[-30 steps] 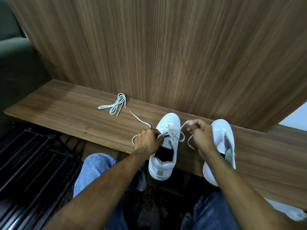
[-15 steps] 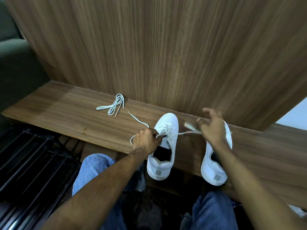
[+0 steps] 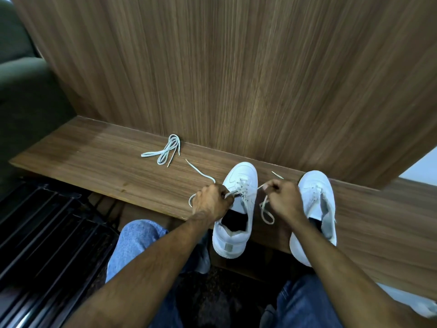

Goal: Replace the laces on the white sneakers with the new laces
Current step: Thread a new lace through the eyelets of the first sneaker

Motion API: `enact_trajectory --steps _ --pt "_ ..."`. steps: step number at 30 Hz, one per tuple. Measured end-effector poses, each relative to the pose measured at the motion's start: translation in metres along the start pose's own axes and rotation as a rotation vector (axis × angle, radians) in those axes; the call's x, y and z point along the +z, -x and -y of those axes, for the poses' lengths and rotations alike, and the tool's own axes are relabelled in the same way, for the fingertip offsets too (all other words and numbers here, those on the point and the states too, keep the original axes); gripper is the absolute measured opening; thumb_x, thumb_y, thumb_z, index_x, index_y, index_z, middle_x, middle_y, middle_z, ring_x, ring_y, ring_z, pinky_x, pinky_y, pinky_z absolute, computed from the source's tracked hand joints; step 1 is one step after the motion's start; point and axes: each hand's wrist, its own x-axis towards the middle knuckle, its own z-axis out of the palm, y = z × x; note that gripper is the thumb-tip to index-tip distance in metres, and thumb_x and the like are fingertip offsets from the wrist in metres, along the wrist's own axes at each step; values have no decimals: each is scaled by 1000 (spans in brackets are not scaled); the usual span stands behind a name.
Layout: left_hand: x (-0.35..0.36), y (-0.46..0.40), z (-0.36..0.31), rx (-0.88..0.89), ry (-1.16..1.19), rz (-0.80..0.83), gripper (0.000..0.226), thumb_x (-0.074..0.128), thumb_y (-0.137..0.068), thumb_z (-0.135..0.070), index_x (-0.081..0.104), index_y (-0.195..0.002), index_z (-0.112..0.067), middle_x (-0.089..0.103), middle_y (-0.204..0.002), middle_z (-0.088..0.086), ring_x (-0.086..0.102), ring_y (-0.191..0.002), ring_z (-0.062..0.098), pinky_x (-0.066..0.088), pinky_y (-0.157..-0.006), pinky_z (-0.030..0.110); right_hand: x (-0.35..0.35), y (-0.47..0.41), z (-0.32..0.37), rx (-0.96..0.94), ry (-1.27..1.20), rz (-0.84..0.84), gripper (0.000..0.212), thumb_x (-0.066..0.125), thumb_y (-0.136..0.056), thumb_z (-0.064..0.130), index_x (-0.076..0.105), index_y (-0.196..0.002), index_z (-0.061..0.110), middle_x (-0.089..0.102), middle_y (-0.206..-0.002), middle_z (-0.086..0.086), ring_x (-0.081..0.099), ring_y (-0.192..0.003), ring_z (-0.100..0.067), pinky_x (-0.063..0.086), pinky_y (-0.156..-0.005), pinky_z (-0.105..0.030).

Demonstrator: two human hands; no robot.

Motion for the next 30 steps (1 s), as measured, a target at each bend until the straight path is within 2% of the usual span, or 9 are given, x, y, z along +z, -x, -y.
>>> enact_trajectory --steps 4,7,10,14,17,20,22,25,30 --pt "-1 0 -1 28 4 24 19 63 -82 -44 71 -89 -28 69 -88 2 63 -88 27 43 -68 29 -16 2 -7 23 113 20 24 58 -89 23 60 -66 28 64 -72 15 63 -83 -18 45 -73 -29" --pt "-2 -2 8 73 215 160 23 64 -84 -47 71 -83 -25 68 -75 -3 63 -74 15 46 -65 29 -11 6 -14 -6 155 87 14 57 -89 22 69 -94 28 70 -99 10 64 -98 -19 49 -83 -32" --pt "-1 -10 21 73 416 246 44 55 -90 -52 65 -72 -13 56 -64 -3 52 -64 15 43 -64 32 -4 9 -13 -108 122 152 31 60 -88 20 64 -119 23 69 -113 4 63 -106 -19 48 -90 -31" --pt "2 -25 28 134 435 340 12 60 -93 -10 67 -85 -8 63 -73 -5 56 -62 0 46 -68 23 16 14 -6 -168 101 229 24 55 -90 21 69 -110 25 72 -110 1 65 -104 -21 50 -87 -32" --pt "1 -32 23 190 279 342 13 59 -91 -7 65 -83 -15 62 -74 -8 60 -69 8 46 -70 25 26 15 -5 -174 156 173 20 50 -90 29 69 -96 24 73 -93 1 67 -90 -24 53 -76 -39" --pt "-12 -31 14 285 -44 304 9 51 -91 -22 59 -89 -17 66 -90 3 63 -90 27 51 -78 36 25 18 -2 -167 293 110 21 48 -92 29 68 -96 23 72 -92 -5 65 -92 -30 52 -73 -38" --pt "-23 -28 10 352 -257 216 16 46 -92 -30 55 -96 -17 65 -104 10 61 -99 33 46 -80 35 20 18 -2 -188 448 96 24 45 -92 30 67 -102 25 70 -96 -8 63 -96 -33 48 -74 -36" --pt "-29 -26 13 391 -435 116 21 40 -96 -34 52 -101 -17 65 -110 10 60 -103 32 36 -84 36 12 19 1 -175 623 121 28 44 -92 34 65 -109 28 68 -103 -9 62 -100 -35 47 -78 -36" --pt "-24 -29 16 340 -481 114 22 36 -96 -36 52 -99 -21 65 -110 8 60 -104 29 34 -96 39 9 18 7 -142 641 141 25 49 -88 28 68 -104 25 69 -103 -8 62 -101 -34 47 -77 -35"
